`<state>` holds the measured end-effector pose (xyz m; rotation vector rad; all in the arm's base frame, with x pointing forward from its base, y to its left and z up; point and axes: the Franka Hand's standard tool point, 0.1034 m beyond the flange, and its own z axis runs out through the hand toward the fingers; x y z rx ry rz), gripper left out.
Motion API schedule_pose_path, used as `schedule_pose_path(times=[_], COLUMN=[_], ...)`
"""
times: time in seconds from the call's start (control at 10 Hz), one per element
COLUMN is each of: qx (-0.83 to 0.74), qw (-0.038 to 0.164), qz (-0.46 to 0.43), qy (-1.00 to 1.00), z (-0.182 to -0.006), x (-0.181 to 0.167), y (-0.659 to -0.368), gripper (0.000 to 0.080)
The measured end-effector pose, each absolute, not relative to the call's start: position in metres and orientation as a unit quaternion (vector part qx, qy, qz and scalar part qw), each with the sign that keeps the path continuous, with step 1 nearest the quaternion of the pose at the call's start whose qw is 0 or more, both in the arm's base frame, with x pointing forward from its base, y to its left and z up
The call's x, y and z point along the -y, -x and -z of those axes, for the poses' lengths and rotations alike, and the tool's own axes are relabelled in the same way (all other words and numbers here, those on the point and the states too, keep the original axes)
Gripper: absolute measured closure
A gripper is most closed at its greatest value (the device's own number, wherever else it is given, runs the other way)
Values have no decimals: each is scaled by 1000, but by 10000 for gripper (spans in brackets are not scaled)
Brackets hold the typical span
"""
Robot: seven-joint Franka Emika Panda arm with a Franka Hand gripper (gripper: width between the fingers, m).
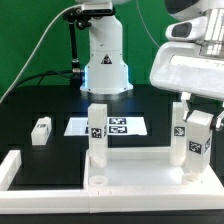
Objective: Assemble desk
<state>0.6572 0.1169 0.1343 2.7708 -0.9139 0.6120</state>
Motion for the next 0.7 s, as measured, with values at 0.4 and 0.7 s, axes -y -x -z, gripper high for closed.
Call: schedule_pose_path(times=[0.4,0.7], qx=[301,301], qw=[82,83], qz=[-204,-204], qy=[-928,-928], z=[-133,-132], x=[-114,-114], y=[-657,-657], gripper=[511,511])
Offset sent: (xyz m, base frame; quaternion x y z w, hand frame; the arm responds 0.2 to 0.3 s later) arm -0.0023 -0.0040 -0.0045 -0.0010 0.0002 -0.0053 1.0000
